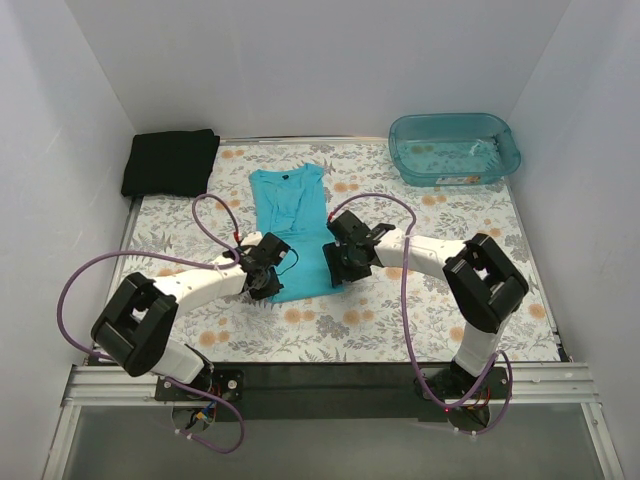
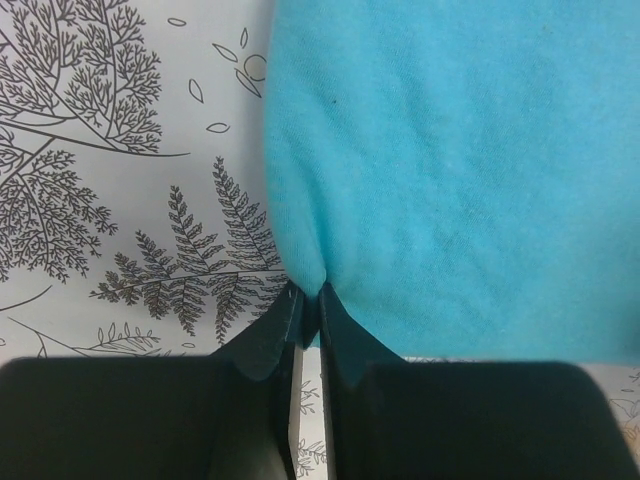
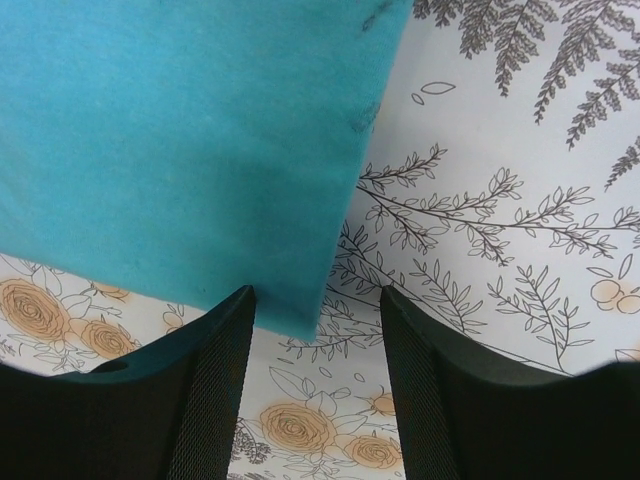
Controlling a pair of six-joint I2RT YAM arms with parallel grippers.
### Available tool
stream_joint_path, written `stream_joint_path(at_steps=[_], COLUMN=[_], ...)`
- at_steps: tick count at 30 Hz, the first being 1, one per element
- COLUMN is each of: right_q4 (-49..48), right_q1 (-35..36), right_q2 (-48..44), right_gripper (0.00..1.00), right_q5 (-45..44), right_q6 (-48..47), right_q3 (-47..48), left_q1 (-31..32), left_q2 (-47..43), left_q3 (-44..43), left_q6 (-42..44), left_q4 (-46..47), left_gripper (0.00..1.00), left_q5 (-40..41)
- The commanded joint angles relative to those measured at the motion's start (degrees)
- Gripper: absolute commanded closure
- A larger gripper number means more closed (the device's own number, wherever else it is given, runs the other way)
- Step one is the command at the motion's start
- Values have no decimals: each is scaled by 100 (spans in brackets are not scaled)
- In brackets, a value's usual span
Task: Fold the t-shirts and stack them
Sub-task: Fold the tshirt
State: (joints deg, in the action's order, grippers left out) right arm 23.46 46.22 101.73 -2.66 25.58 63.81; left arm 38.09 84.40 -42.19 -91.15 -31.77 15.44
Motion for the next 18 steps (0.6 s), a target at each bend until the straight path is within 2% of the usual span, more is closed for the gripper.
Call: stream_joint_path(at_steps=[1, 18], right_q4=[185, 765], right_q1=[63, 212], right_q2=[101, 426], right_gripper=[49, 58], right_q5=[-60, -350], right_q6=[175, 685], right_q3=[193, 132], left_q1=[85, 85], left_q2=[499, 270], left_q3=[590, 669], left_q6=[-201, -262], left_q4=[-251, -260], left_gripper=[96, 98], left_q5=[-656, -780])
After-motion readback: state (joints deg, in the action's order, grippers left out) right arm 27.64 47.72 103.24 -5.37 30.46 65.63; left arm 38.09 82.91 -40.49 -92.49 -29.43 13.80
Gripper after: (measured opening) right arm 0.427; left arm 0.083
